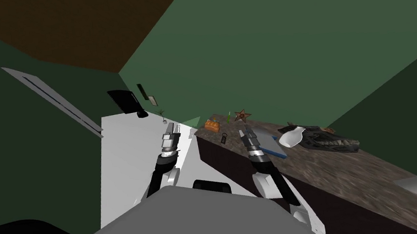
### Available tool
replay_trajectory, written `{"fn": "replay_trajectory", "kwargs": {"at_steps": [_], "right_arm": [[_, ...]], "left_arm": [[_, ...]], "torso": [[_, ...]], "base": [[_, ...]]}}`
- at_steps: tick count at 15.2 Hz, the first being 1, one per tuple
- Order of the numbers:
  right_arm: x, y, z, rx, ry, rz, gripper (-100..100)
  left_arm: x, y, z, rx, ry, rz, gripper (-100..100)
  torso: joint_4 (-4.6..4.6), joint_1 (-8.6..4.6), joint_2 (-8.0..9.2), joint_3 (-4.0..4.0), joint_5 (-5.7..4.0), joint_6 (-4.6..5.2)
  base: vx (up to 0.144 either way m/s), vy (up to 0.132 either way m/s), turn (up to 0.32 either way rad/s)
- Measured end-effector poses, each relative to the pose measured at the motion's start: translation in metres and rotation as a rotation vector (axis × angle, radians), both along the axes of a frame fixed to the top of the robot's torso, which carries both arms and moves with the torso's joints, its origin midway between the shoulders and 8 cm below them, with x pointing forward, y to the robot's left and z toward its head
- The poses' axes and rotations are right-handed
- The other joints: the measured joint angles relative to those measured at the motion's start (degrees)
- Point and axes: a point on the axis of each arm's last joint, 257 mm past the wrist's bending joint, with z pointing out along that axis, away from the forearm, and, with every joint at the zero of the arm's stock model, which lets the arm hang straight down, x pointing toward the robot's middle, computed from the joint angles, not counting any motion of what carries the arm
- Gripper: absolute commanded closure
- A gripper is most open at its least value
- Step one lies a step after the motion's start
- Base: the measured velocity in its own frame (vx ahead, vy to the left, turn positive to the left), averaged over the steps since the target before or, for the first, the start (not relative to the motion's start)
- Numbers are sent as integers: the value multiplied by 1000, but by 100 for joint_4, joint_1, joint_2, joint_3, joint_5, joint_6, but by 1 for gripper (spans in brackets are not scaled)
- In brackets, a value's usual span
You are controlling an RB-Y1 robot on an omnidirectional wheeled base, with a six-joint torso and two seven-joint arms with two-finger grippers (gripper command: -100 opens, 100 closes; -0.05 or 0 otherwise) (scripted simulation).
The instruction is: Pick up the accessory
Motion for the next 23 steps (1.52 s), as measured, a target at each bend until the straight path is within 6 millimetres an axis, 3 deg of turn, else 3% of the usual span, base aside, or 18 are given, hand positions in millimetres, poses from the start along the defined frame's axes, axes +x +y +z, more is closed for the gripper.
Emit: {"fn": "replay_trajectory", "kwargs": {"at_steps": [12, 23], "right_arm": [[40, 9, -67, -154, 249, 54, -100], [60, 5, -125, -306, 461, 83, -100]], "left_arm": [[0, 0, 0, 0, 0, 0, 0], [0, 0, 0, 0, 0, 0, 0]], "torso": [[0, 1, 0, 0, 0, 0], [0, 2, 2, 1, 1, 1]], "base": [[21, 21, 38], [21, 21, 34]]}}
